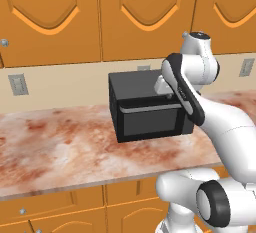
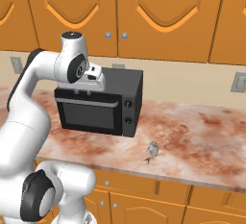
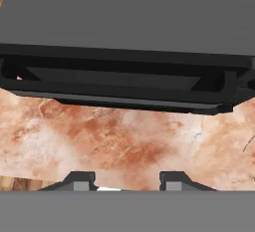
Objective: Retrieve the tupperware from the cabinet, then place the raw meat into the tupperware to avoid contamination.
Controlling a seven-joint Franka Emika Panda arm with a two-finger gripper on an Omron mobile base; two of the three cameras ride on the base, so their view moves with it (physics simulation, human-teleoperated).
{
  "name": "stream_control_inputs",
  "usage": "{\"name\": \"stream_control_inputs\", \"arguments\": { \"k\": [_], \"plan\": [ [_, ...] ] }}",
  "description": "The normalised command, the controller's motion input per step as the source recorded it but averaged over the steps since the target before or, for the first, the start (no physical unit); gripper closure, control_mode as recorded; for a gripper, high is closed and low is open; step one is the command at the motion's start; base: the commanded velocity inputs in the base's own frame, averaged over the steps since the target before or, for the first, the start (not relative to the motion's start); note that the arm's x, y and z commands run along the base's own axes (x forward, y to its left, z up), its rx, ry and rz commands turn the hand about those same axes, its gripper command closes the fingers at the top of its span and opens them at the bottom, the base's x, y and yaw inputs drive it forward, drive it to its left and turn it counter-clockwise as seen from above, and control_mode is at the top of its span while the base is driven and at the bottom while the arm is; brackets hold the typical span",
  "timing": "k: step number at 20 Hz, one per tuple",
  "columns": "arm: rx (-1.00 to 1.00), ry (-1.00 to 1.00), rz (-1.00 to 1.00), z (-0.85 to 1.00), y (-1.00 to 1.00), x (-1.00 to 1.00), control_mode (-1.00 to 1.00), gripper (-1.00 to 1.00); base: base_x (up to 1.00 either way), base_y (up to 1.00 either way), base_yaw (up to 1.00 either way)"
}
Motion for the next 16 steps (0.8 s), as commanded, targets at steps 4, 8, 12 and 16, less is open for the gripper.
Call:
{"name": "stream_control_inputs", "arguments": {
  "k": [4, 8, 12, 16],
  "plan": [
    [0.00, -0.04, 0.04, 0.02, 0.00, -0.11, -1.00, -1.00, 0.00, 0.00, 0.00],
    [0.00, -0.17, 0.13, 0.17, -0.08, -0.21, -1.00, -1.00, 0.00, 0.00, 0.00],
    [0.00, -0.17, 0.09, 0.20, -0.16, -0.23, -1.00, -1.00, 0.00, 0.00, 0.00],
    [-0.01, -0.20, 0.04, 0.07, -0.12, -0.22, -1.00, -1.00, 0.00, 0.00, 0.00]
  ]
}}
